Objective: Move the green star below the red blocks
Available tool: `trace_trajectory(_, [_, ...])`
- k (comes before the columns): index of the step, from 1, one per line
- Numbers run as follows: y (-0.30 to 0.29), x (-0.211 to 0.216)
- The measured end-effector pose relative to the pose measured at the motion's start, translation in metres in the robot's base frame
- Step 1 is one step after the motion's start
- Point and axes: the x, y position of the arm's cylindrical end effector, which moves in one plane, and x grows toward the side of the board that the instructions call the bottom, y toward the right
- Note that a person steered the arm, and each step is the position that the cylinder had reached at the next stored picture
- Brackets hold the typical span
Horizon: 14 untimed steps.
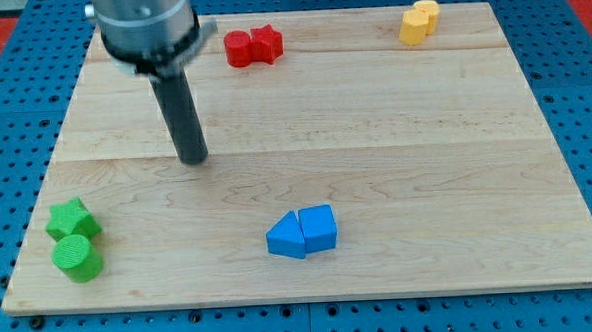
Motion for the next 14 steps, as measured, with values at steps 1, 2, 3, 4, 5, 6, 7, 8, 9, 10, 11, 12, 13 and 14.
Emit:
trace_trajectory(1, [-0.001,0.050])
trace_trajectory(2, [-0.034,0.127])
trace_trajectory(3, [-0.064,0.142])
trace_trajectory(4, [-0.101,0.098])
trace_trajectory(5, [-0.111,0.099])
trace_trajectory(6, [-0.103,0.128])
trace_trajectory(7, [-0.129,0.142])
trace_trajectory(8, [-0.144,0.121])
trace_trajectory(9, [-0.144,0.086])
trace_trajectory(10, [-0.140,0.053])
trace_trajectory(11, [-0.129,0.038])
trace_trajectory(12, [-0.105,-0.004])
trace_trajectory(13, [-0.073,-0.070])
trace_trajectory(14, [-0.060,-0.096])
